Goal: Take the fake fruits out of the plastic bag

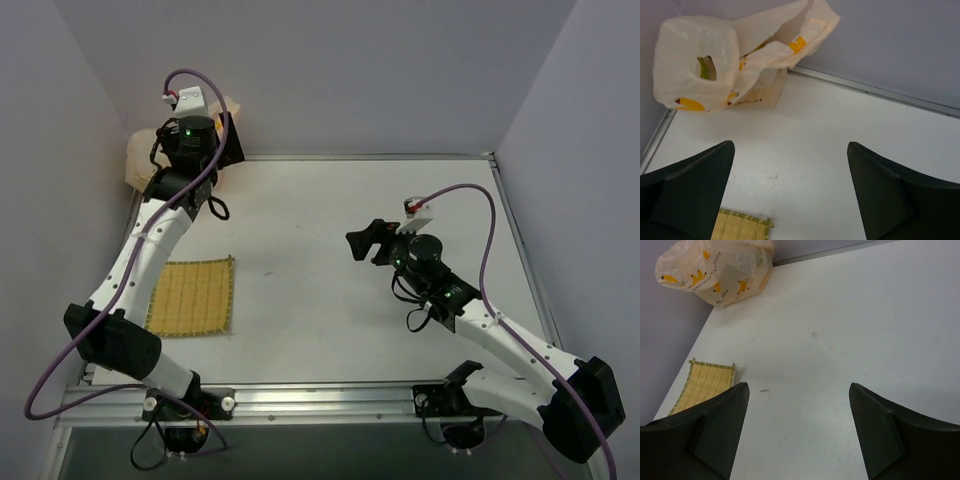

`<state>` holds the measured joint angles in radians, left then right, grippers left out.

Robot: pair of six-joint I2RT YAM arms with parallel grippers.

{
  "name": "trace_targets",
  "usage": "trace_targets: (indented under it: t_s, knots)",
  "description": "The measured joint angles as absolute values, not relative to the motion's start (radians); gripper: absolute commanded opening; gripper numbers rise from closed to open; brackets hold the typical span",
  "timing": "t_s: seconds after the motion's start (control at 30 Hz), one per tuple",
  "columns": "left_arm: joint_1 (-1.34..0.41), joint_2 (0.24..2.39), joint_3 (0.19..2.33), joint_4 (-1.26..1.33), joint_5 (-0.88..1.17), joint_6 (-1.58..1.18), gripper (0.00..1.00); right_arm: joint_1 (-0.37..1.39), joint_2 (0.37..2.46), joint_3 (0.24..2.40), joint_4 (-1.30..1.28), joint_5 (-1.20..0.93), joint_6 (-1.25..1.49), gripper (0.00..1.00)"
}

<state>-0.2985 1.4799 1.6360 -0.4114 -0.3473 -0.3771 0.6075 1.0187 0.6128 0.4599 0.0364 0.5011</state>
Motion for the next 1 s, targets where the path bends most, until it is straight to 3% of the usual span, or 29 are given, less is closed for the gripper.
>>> trace_targets:
  t_s: [0.23, 0.67, 0.77, 0.8, 0.87, 0.9, 1.0]
  knots:
    - [-0.262, 1.721, 1.781, -0.302, -0.414, -0.239, 0.94, 0.601, 1.080, 0.613, 0.476, 0.018, 0.503, 0.77]
    - [-0.178, 2.192, 2.187, -0.331, -0.396, -0.103, 0.97, 0.594, 1.193, 0.613, 0.535, -0.089, 0.505, 0.77]
    - [-0.170, 2.248, 2.238, -0.352, -0.382, -0.073, 0.64, 0.594, 1.210, 0.613, 0.551, -0.107, 0.507, 0.77]
    - [-0.170, 2.257, 2.242, -0.355, -0.373, -0.063, 0.41, 0.593, 1.217, 0.613, 0.556, -0.112, 0.509, 0.77]
    - [-0.170, 2.264, 2.234, -0.355, -0.358, -0.047, 0.23, 0.592, 1.229, 0.613, 0.566, -0.121, 0.517, 0.77]
    - [-0.170, 2.262, 2.218, -0.350, -0.349, -0.042, 0.05, 0.590, 1.236, 0.613, 0.572, -0.125, 0.522, 0.77]
    - [-0.179, 2.229, 2.125, -0.326, -0.329, -0.041, 0.02, 0.590, 1.242, 0.613, 0.576, -0.136, 0.530, 0.77]
